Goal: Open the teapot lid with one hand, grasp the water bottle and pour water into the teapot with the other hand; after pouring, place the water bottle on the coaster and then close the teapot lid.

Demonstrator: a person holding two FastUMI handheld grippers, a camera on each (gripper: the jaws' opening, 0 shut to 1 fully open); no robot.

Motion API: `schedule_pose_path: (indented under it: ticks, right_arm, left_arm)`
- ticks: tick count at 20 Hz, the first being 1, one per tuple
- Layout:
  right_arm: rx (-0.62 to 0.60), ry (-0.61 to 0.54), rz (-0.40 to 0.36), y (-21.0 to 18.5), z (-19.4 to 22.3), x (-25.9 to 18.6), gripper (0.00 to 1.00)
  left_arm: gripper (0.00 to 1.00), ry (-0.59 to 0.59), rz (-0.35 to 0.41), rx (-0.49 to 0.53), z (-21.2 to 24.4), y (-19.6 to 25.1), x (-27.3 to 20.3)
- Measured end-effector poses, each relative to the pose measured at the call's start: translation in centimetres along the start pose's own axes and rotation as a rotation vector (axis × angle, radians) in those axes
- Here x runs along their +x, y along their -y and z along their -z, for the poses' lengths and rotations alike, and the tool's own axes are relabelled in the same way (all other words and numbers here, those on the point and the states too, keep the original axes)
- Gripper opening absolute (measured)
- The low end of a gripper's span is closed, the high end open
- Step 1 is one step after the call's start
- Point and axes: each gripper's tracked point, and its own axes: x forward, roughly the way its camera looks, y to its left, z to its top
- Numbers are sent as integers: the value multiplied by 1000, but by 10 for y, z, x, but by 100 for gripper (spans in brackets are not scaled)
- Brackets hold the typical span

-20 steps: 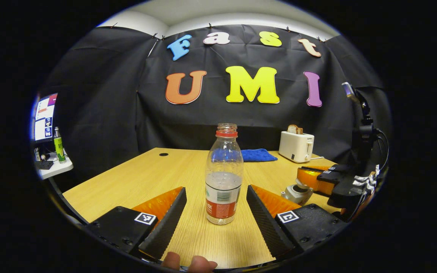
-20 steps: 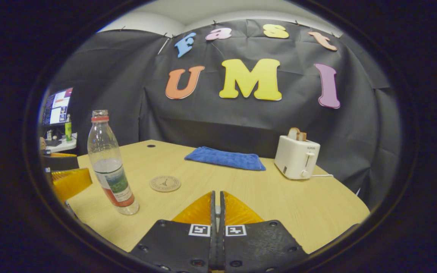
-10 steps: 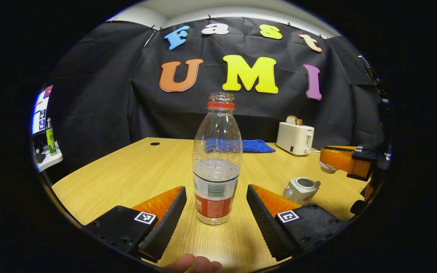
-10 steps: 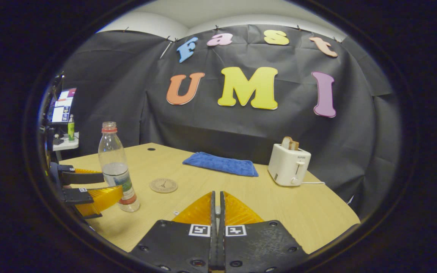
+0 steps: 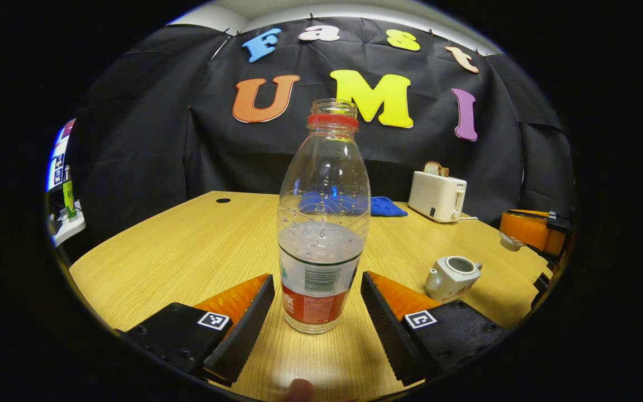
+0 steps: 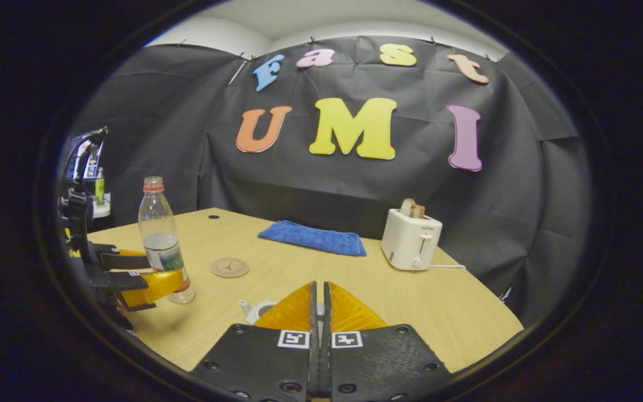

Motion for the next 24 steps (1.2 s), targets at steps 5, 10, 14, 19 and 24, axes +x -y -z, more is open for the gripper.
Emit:
schedule_pose_path:
  ticks: [5, 10, 14, 19, 24]
  right_arm:
    - [3, 0, 1, 6, 2, -5, 0]
    - [20, -1, 2, 18, 5, -8, 0]
    - [29, -6, 5, 30, 6, -12, 0]
    - [49, -2, 6, 45, 7, -15, 0]
    - [32, -9, 22, 60, 14, -19, 0]
  left_arm:
    - [79, -14, -19, 34, -1, -1, 2]
    - [77, -50, -64, 147, -8, -10, -1]
    - [76, -17, -141, 360, -36, -29, -3]
    - [75, 31, -238, 662, -75, -45, -7]
    - [75, -6, -255, 916, -74, -42, -7]
